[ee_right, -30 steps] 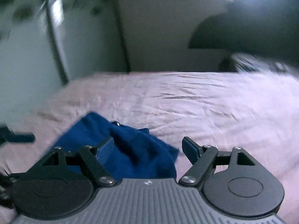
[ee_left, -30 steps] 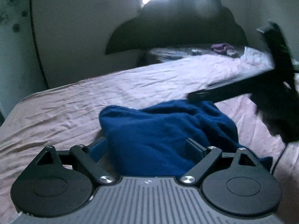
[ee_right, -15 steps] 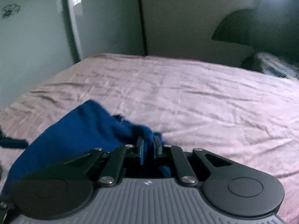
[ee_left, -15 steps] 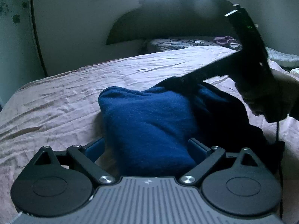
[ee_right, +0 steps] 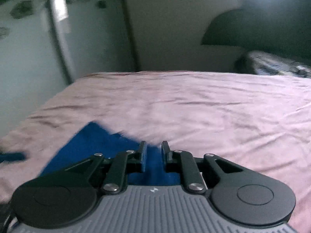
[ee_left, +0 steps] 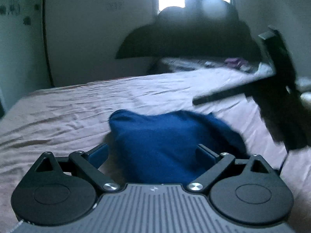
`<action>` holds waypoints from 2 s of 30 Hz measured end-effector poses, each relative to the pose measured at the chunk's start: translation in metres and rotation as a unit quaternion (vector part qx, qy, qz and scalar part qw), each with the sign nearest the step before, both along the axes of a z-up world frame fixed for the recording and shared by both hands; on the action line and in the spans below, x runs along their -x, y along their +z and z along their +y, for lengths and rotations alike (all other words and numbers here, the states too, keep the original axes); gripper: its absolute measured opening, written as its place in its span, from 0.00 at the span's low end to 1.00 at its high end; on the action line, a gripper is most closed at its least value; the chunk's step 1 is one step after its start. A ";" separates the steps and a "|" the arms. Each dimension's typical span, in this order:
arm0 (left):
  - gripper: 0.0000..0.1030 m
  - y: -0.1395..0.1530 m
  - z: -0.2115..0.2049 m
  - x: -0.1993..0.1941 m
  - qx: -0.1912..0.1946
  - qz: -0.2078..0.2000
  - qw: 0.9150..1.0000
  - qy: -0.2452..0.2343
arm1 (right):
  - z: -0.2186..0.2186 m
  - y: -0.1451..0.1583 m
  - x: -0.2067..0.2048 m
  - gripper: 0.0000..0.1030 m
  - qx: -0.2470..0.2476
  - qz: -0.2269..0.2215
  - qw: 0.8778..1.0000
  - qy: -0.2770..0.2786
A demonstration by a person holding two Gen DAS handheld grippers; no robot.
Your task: Fold small clothes
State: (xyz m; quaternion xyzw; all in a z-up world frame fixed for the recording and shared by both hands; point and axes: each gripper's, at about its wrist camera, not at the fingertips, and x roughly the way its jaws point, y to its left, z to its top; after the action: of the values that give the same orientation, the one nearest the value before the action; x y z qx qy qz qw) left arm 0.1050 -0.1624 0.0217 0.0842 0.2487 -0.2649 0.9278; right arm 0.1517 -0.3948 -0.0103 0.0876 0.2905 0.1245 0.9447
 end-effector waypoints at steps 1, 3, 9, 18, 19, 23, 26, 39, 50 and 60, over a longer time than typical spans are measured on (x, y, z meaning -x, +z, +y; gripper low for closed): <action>0.94 0.000 -0.001 -0.001 0.010 0.011 1.000 -0.007 | 0.006 0.002 0.013 0.15 0.000 0.004 1.000 0.029; 0.94 -0.006 -0.006 -0.004 0.012 0.033 0.999 -0.022 | 0.021 -0.002 0.038 0.15 0.015 0.016 0.996 0.085; 0.87 -0.032 -0.005 -0.009 -0.020 0.084 0.996 -0.005 | 0.014 -0.021 0.069 0.18 0.038 0.049 0.998 0.028; 0.91 -0.038 0.007 0.016 -0.030 0.100 0.994 0.004 | 0.046 -0.031 0.110 0.31 0.036 0.040 0.997 0.058; 0.91 -0.040 0.008 0.016 -0.027 0.109 0.994 0.007 | 0.045 -0.033 0.110 0.31 0.026 0.036 0.998 0.049; 0.95 -0.043 0.012 0.019 -0.014 0.124 0.992 0.017 | 0.051 -0.019 0.126 0.47 0.004 0.003 1.000 0.025; 0.97 -0.044 0.012 0.021 -0.020 0.122 0.992 0.027 | 0.063 -0.021 0.134 0.61 0.021 0.001 0.999 0.034; 1.00 -0.052 0.008 0.032 -0.043 0.094 0.993 0.050 | 0.082 -0.056 0.143 0.77 0.083 -0.019 0.996 0.035; 1.00 -0.050 0.010 0.036 -0.042 0.090 0.994 0.046 | 0.072 -0.053 0.148 0.82 0.052 -0.020 0.997 0.046; 0.96 -0.019 0.039 -0.007 0.059 0.133 0.989 0.032 | -0.022 -0.051 0.123 0.83 -0.177 0.021 0.984 -0.020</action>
State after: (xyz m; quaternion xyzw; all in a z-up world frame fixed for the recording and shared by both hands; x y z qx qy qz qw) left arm 0.1121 -0.1230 0.0028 -0.0144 0.3565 -0.2579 0.8979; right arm 0.0288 -0.4169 -0.0613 0.2615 0.2821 0.1529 0.9103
